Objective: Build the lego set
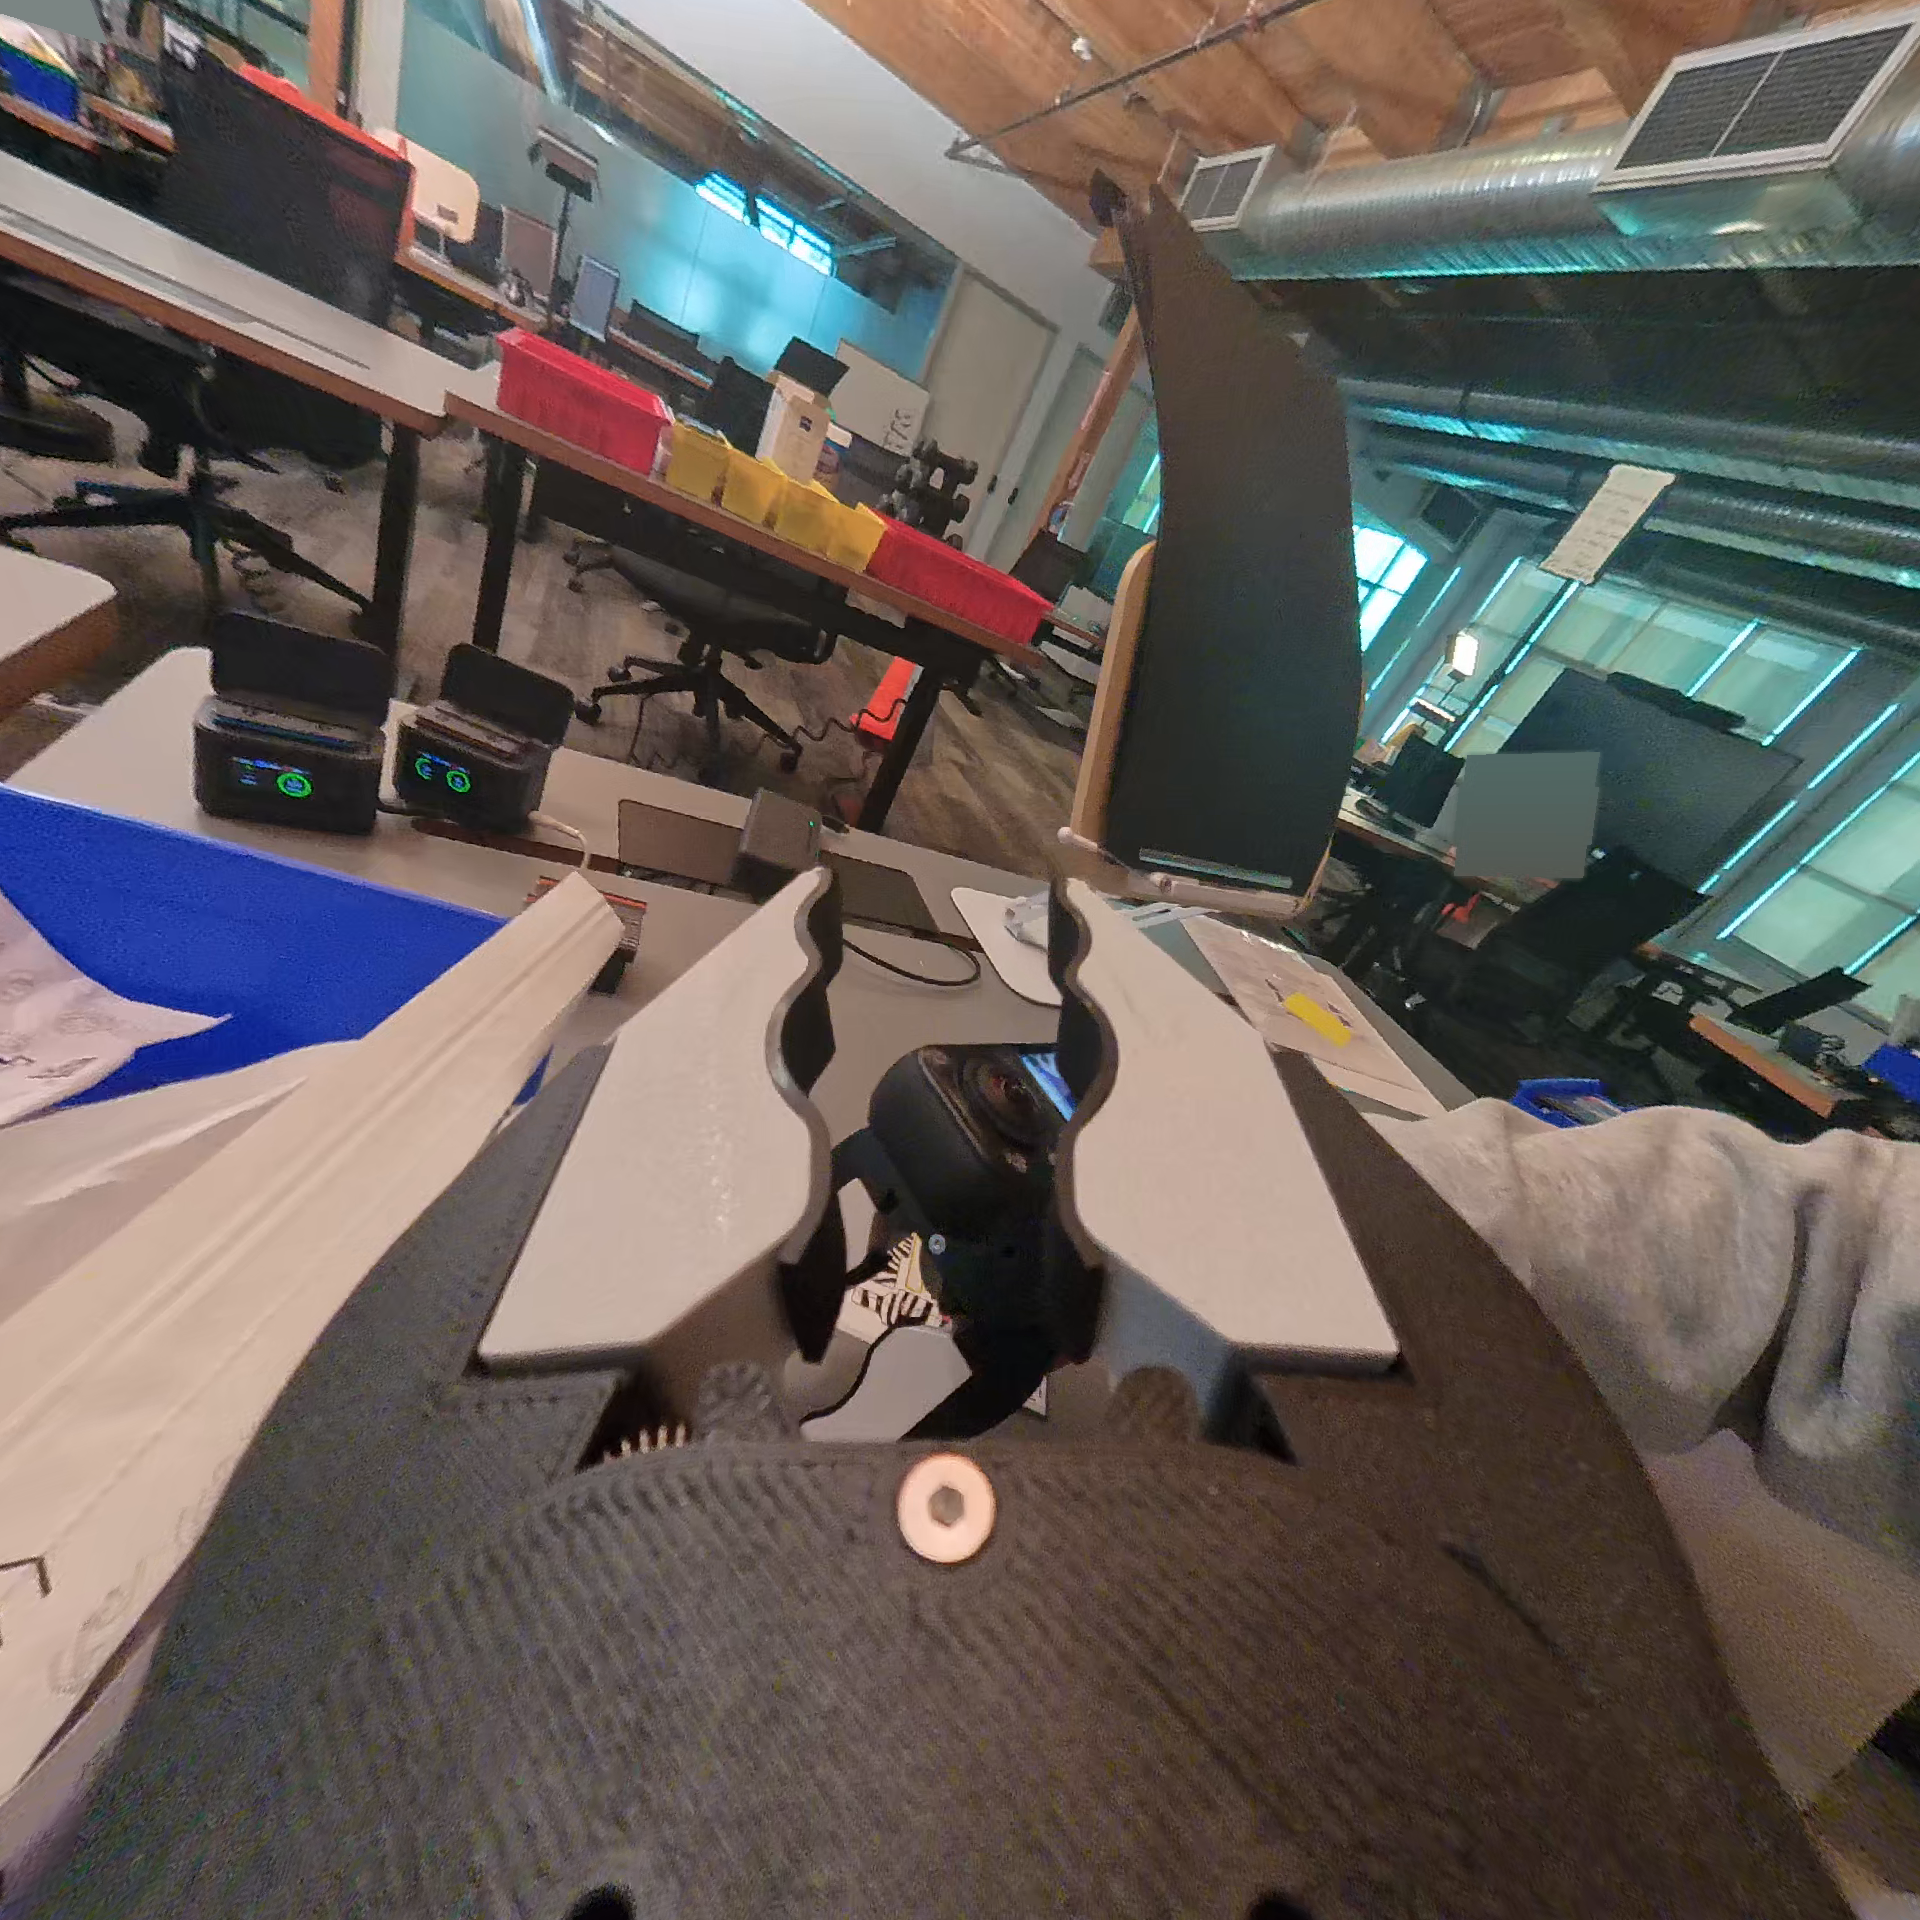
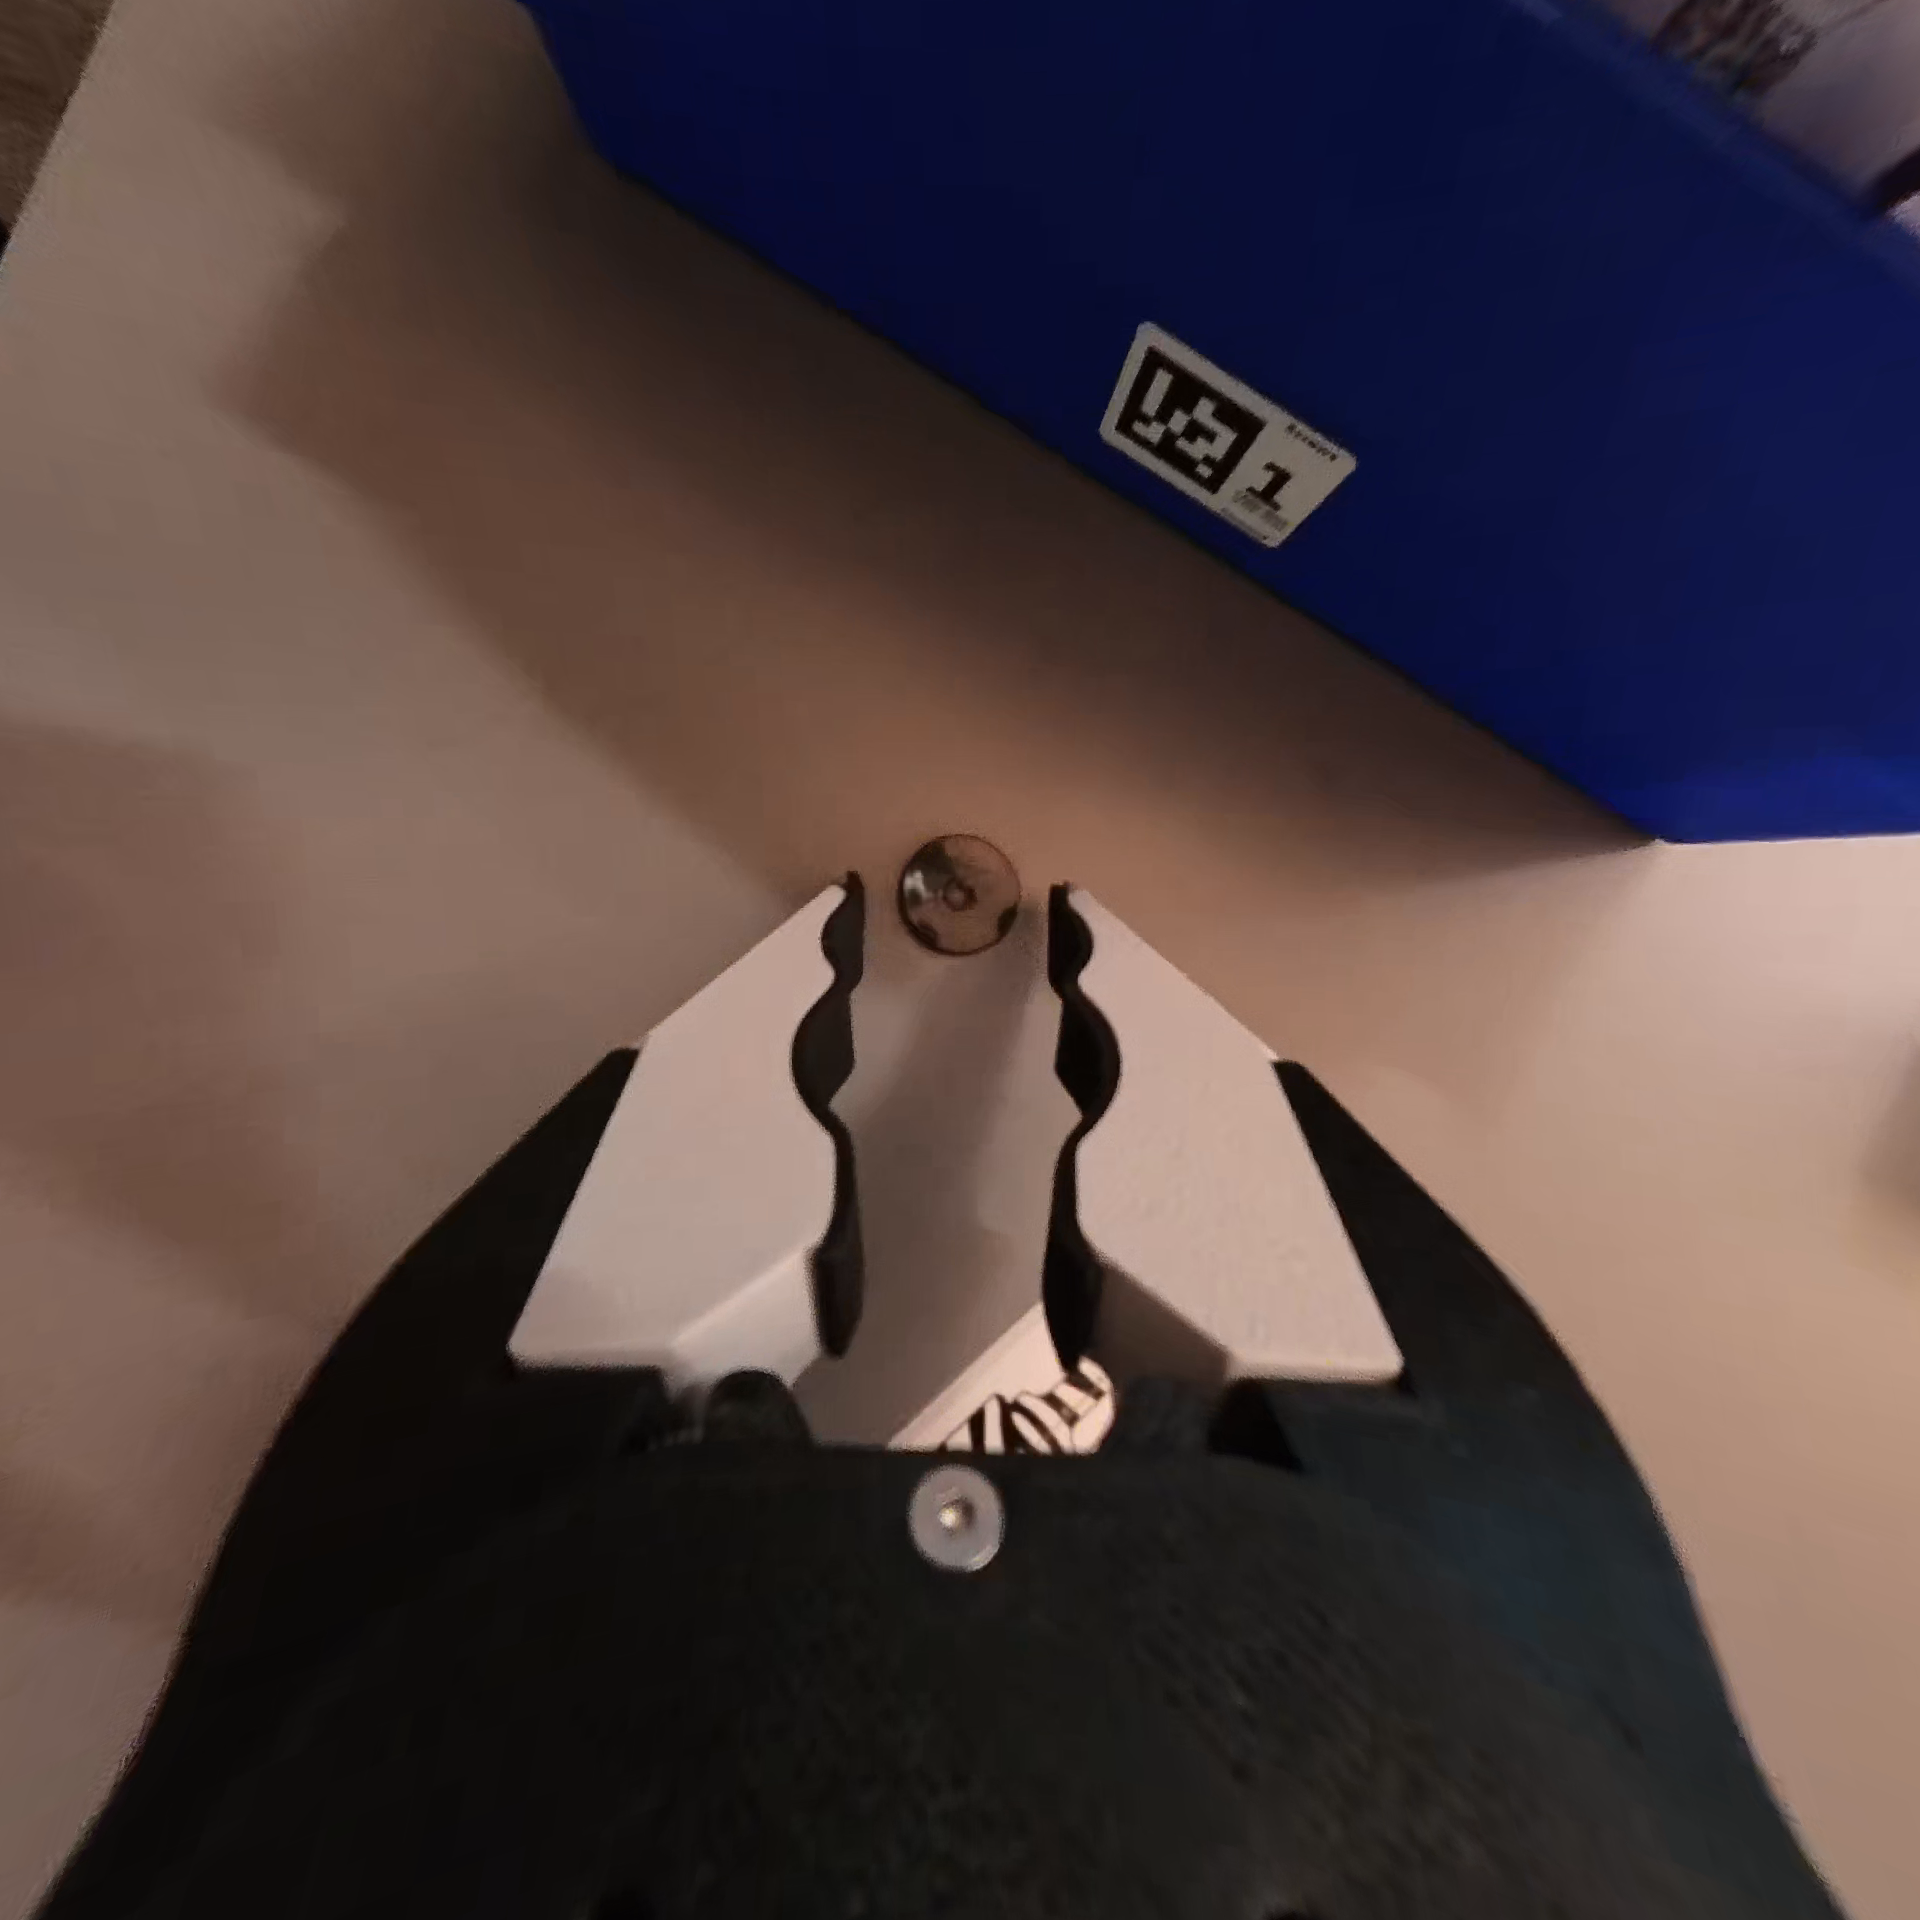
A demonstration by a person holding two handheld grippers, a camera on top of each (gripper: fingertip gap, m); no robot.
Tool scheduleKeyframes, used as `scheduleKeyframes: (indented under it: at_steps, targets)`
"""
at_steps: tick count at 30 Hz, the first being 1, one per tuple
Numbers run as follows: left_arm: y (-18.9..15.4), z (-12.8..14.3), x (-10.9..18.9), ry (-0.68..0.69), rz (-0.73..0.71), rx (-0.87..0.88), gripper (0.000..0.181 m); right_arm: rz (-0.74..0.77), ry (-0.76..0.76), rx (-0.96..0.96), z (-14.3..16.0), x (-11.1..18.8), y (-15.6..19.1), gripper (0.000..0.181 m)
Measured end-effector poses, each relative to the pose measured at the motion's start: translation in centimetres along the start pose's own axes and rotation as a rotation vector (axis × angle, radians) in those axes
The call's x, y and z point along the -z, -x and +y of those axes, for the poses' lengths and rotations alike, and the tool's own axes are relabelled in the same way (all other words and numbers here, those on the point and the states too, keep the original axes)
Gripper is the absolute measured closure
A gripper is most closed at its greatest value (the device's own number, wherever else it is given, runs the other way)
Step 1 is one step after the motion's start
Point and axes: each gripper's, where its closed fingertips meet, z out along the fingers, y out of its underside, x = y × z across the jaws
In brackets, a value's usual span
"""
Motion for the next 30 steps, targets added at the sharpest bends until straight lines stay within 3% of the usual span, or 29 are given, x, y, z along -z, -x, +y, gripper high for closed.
scheduleKeyframes:
  at_steps: [1,5,11,15,19,21,24,30]
  targets:
    - [0.1,0.3,-0.2,0.014,0.003,0.007,0.144,-0.013,0.007,-0.012,0.1,-0.2,0.1,0.148]
    - [0.3,0.9,-0.7,0.038,-0.010,-0.008,0.143,-0.052,-0.009,-0.073,0.3,-0.7,0.2,0.159]
    - [0.1,1.0,-0.8,0.043,-0.020,-0.022,0.143,-0.061,-0.058,-0.153,0.5,0.5,0.6,0.160]
    - [0.1,0.9,-0.8,0.039,-0.027,-0.028,0.144,0.027,-0.084,-0.165,1.8,5.5,-0.2,0.160]
    - [0.0,1.1,-1.2,0.038,-0.013,-0.009,0.143,0.262,-0.119,-0.244,5.7,14.8,-3.9,0.159]
    - [-0.3,1.5,-1.7,0.052,0.008,0.002,0.143,0.389,-0.152,-0.349,9.3,20.5,-5.8,0.160]
    - [-1.0,2.4,-2.5,0.089,0.026,-0.008,0.143,0.552,-0.116,-0.517,18.0,27.5,-6.3,0.160]
    - [-3.6,3.6,-4.3,0.134,0.069,-0.054,0.143,0.790,0.088,-0.874,37.3,35.6,-1.7,0.160]
